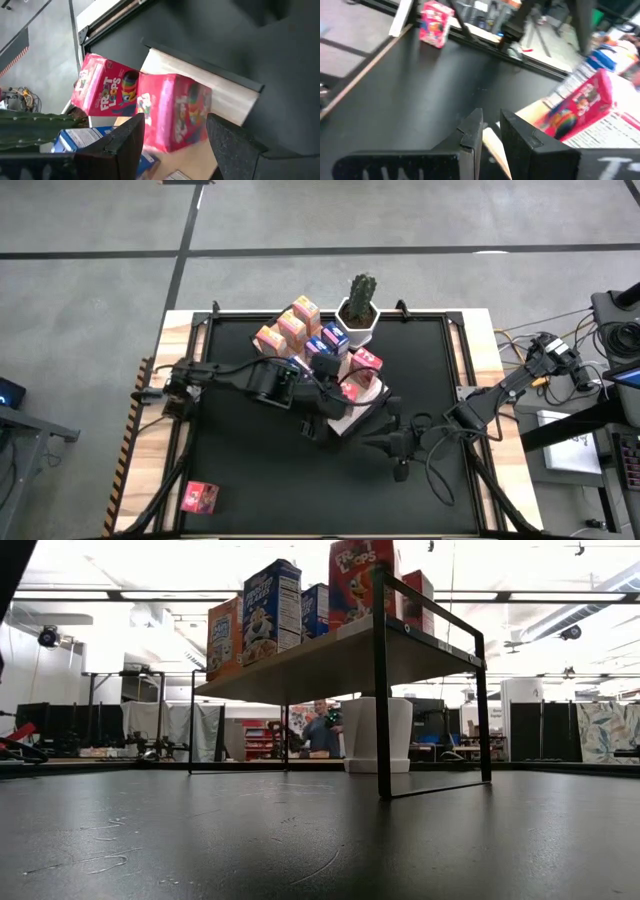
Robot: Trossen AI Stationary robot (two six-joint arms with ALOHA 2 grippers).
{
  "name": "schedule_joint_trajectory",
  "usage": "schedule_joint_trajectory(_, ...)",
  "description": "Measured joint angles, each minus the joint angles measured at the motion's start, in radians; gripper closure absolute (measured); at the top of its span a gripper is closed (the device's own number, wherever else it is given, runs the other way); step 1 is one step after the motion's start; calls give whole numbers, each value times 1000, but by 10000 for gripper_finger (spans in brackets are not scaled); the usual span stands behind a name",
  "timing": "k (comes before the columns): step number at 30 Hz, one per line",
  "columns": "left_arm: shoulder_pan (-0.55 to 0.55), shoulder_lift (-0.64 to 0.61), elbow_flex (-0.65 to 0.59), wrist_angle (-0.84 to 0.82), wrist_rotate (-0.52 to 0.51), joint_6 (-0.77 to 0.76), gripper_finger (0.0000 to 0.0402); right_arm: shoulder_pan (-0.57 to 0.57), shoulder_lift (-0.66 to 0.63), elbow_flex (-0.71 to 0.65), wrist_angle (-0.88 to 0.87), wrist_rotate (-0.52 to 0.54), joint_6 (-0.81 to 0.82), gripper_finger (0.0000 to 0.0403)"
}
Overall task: Stack cereal on shelf
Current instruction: Put the top red cereal box on the shelf aligned with the other red cereal box
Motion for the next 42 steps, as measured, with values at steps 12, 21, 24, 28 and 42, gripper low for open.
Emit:
schedule_joint_trajectory(12, -159, -65, -36, -64, -176, -165, 205, 0, 0, -39, 26, 93, 58, 368)
schedule_joint_trajectory(21, -283, -192, -366, 77, -301, -228, 205, -4, 0, -40, 99, 93, 32, 394)
schedule_joint_trajectory(24, -298, -292, -553, 244, -303, -217, 205, -13, 0, -41, 129, 93, 26, 394)
schedule_joint_trajectory(28, -305, -441, -797, 485, -299, -196, 205, -45, 0, -41, 158, 92, 24, 394)
schedule_joint_trajectory(42, -304, -856, -1382, 1273, -309, 49, 205, -248, 0, 111, 117, -46, -63, 394)
